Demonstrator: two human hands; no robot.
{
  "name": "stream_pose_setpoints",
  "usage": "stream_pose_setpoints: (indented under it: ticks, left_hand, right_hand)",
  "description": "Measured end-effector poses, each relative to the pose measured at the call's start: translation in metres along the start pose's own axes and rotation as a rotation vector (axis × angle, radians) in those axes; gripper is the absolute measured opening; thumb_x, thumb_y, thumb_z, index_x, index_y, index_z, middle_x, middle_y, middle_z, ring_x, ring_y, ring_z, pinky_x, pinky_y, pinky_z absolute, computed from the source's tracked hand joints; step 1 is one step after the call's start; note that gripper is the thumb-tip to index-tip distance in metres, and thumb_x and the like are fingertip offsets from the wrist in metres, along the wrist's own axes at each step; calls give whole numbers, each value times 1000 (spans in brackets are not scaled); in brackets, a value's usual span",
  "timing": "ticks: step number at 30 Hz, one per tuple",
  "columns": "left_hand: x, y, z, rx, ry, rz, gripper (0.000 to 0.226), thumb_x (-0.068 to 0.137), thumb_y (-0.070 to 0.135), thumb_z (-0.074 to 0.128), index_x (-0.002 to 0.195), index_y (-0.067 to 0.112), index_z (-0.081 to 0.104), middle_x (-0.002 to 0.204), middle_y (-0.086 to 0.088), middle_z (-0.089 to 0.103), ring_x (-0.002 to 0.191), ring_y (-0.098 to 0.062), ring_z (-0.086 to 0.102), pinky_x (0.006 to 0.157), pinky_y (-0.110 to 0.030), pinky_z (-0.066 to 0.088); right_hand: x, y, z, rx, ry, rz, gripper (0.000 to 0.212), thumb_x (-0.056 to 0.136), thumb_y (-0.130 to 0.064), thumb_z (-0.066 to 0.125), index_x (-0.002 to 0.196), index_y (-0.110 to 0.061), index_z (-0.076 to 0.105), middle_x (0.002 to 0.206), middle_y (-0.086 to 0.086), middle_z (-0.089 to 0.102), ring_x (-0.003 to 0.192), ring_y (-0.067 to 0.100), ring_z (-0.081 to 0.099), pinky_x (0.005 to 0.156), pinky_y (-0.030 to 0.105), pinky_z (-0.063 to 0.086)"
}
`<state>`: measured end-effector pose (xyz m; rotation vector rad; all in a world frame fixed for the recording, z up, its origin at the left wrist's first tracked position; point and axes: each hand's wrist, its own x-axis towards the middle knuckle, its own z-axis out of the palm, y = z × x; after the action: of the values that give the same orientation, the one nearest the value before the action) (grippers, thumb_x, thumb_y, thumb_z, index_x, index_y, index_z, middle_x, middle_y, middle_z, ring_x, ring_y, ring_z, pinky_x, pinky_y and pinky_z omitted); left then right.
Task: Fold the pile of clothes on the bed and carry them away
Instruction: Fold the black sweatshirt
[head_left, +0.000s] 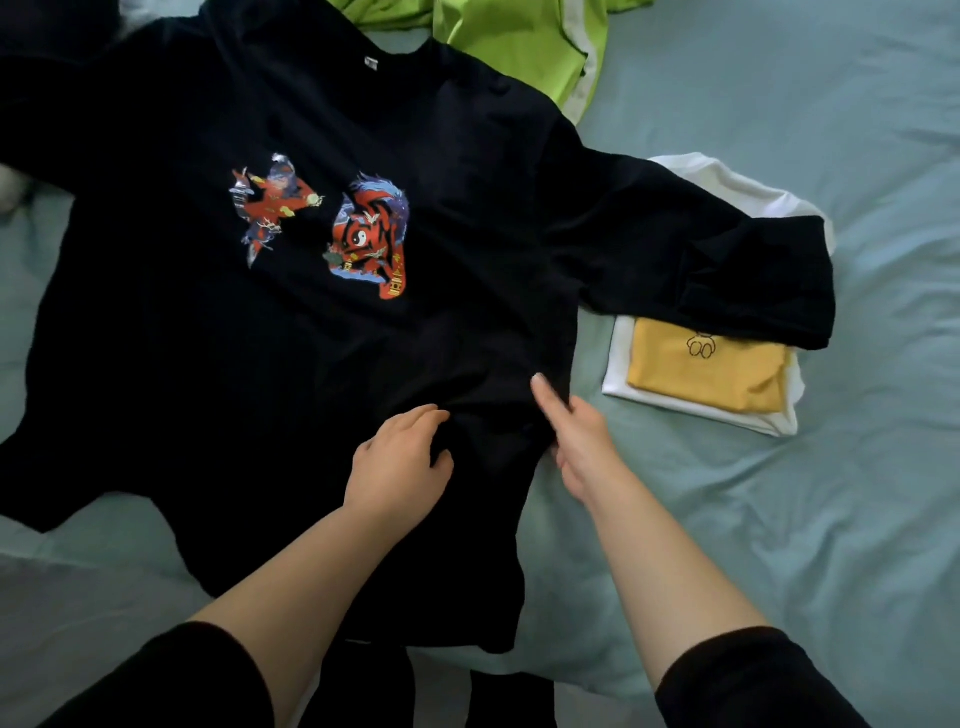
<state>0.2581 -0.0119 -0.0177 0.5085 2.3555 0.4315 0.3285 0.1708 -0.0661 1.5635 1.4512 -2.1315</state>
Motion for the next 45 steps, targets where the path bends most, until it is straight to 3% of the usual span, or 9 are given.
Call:
stream_pose_setpoints:
  ticks: [6,8,11,17,21,26,33,39,45]
  left_hand:
    - [-10,-1,16,133,-44,44,65,96,43,44,153,30,14,162,11,7,149,-10,2,119,-48,12]
    - [-18,-3,26,216,-116,57,76,96,52,41,153,33,-5,162,10,-12,148,-14,-15,117,-54,0]
    - [-28,-10,38,315,-183,91,83,94,58,39,148,38,-21,157,8,-28,141,-18,-32,113,-59,-10]
    - [-45,-25,35,449,-288,188,82,95,53,42,149,39,-18,157,2,-30,140,-24,-35,111,-60,-14]
    - [-61,-31,27,504,-393,187,82,96,51,43,149,39,-18,157,0,-31,142,-28,-32,111,-62,-10]
    - [-77,-34,35,515,-411,214,79,96,53,39,149,39,-18,159,0,-25,144,-30,-28,112,-64,-4]
    - [-88,-52,68,593,-392,250,92,92,65,38,138,39,-38,145,0,-46,138,-27,-39,110,-65,-10]
    - [-109,-69,69,637,-365,323,92,93,61,39,140,37,-37,146,-1,-45,132,-24,-42,112,-59,-12]
    - [-131,-87,59,660,-334,294,78,100,42,33,149,23,-25,156,1,-33,142,-23,-31,114,-54,-13]
  right_hand:
    - [-21,37,-12,-138,307,-188,37,87,-35,69,68,-8,51,63,1,42,61,12,39,53,21,34]
    - [-34,42,-3,18,160,-83,34,83,-40,73,78,-9,62,68,-13,61,64,2,57,57,8,42]
    - [-52,66,-5,-18,-32,53,23,80,-33,76,97,-18,71,95,-6,76,88,7,71,76,22,55]
    - [-88,99,-16,-189,293,-30,28,84,-38,71,72,-15,60,64,-7,62,61,7,58,54,13,44]
    - [-120,112,-11,-163,89,90,12,86,-24,71,83,-14,67,79,-4,74,77,10,69,64,16,50]
    - [-145,131,-6,-250,412,-56,14,98,-19,53,87,-10,54,77,2,57,76,17,53,71,31,42]
    - [-152,154,5,-216,260,-4,32,92,-17,64,120,-10,52,118,2,63,110,14,60,97,37,50]
    - [-171,146,30,-857,674,-343,48,87,-20,65,132,-20,49,125,0,54,117,18,52,99,35,43]
    - [-160,172,47,-1447,132,-300,62,100,-55,11,146,-32,-24,155,-6,-29,146,13,-22,120,41,-10]
